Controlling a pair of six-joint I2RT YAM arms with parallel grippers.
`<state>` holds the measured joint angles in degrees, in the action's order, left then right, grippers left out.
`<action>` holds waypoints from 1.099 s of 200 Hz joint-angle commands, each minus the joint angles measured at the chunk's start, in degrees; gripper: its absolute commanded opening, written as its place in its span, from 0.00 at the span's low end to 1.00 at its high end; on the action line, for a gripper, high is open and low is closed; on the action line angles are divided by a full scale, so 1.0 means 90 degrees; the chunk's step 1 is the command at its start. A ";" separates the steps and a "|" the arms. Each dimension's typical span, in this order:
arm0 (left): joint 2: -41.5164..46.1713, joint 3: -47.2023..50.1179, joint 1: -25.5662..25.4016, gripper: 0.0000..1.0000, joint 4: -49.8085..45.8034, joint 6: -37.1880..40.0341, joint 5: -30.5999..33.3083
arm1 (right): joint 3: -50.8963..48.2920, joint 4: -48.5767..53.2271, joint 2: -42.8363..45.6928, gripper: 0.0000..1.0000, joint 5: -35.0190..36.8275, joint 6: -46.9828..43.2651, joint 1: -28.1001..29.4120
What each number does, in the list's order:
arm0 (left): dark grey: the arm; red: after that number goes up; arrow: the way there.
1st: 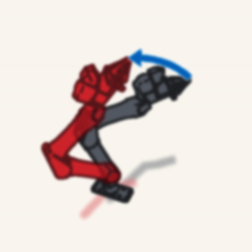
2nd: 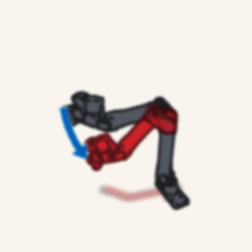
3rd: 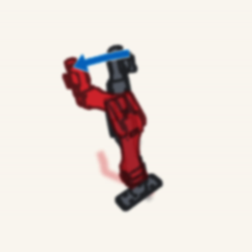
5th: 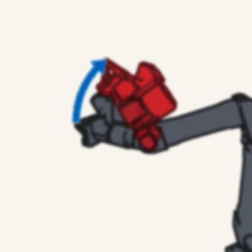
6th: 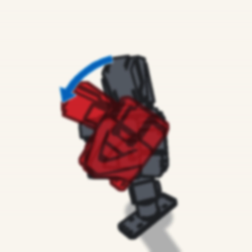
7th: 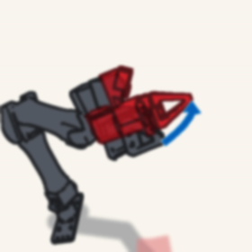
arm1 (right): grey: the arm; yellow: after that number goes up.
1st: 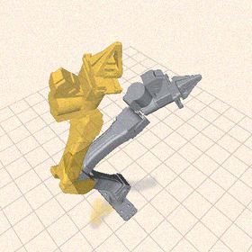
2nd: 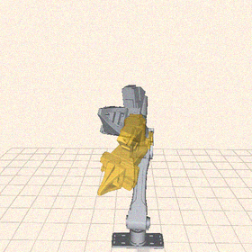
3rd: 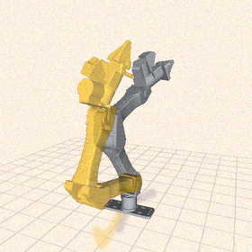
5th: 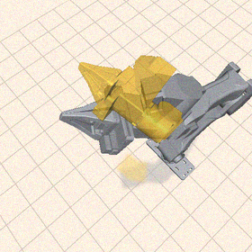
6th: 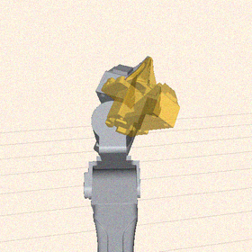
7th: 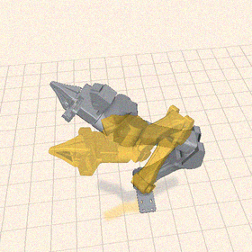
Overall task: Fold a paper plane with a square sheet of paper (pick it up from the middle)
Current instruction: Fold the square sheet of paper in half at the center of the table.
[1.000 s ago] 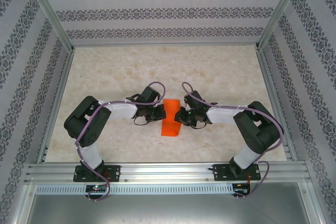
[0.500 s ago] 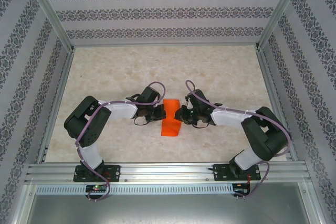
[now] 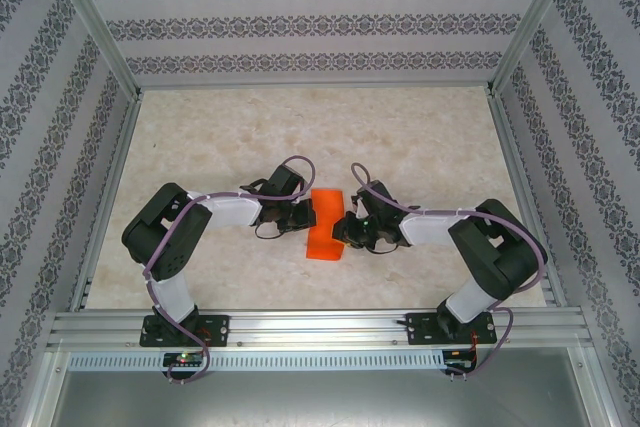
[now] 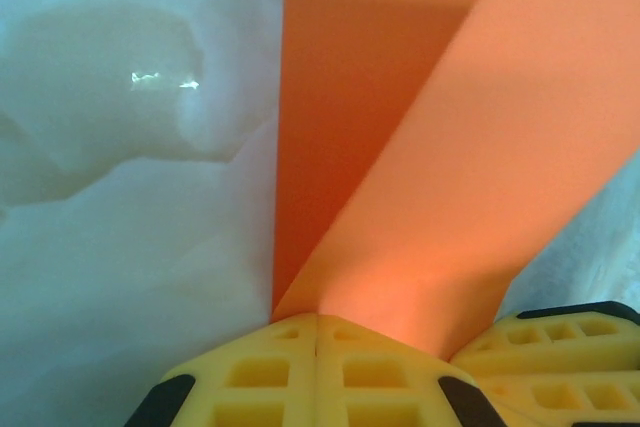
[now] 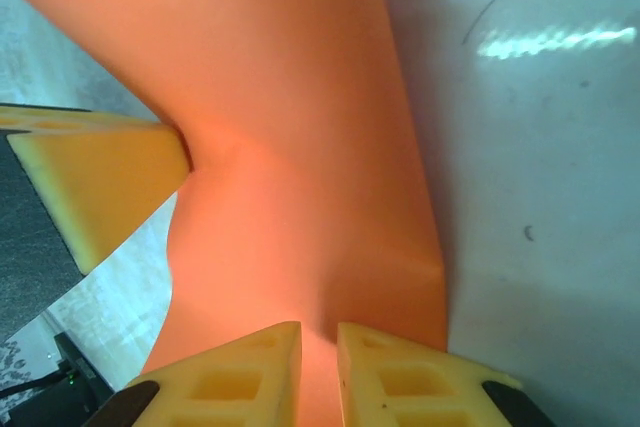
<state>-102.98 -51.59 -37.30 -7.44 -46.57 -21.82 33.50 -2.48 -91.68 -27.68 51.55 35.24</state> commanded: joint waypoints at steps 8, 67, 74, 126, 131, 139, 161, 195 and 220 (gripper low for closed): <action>-0.0345 0.0190 -0.0095 0.00 -0.0336 0.0206 0.0319 | -0.0149 0.0129 -0.0007 0.19 0.0159 -0.0014 0.0092; -0.0316 0.0137 -0.0098 0.00 -0.0401 0.0226 0.0324 | 0.0107 0.0332 0.0929 0.20 0.0202 0.0042 0.0334; -0.0316 0.0149 -0.0107 0.00 -0.0385 0.0225 0.0318 | 0.0098 0.0311 0.0933 0.20 0.0207 0.0058 0.0360; -0.0305 0.0125 -0.0105 0.00 -0.0404 0.0242 0.0310 | -0.0303 -0.0114 0.0528 0.20 0.0188 0.0281 0.0497; -0.0303 0.0119 -0.0104 0.00 -0.0404 0.0239 0.0310 | -0.0352 -0.0115 0.0505 0.20 0.0218 0.0269 0.0498; -0.0297 0.0125 -0.0105 0.00 -0.0421 0.0242 0.0306 | -0.0414 -0.0084 0.0458 0.20 0.0248 0.0258 0.0507; -0.0296 0.0138 -0.0106 0.00 -0.0432 0.0252 0.0330 | -0.0565 -0.0002 0.0406 0.20 0.0350 0.0240 0.0507; -0.0296 0.0164 -0.0105 0.00 -0.0425 0.0257 0.0340 | -0.0493 0.0205 0.0720 0.20 0.0341 0.0249 0.0518; -0.0282 0.0149 -0.0105 0.00 -0.0456 0.0269 0.0332 | -0.0343 0.0489 0.1213 0.20 0.0383 0.0232 0.0546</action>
<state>-102.98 -51.59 -37.32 -7.46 -45.47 -21.85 29.47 -0.51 -85.14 -25.69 53.10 39.33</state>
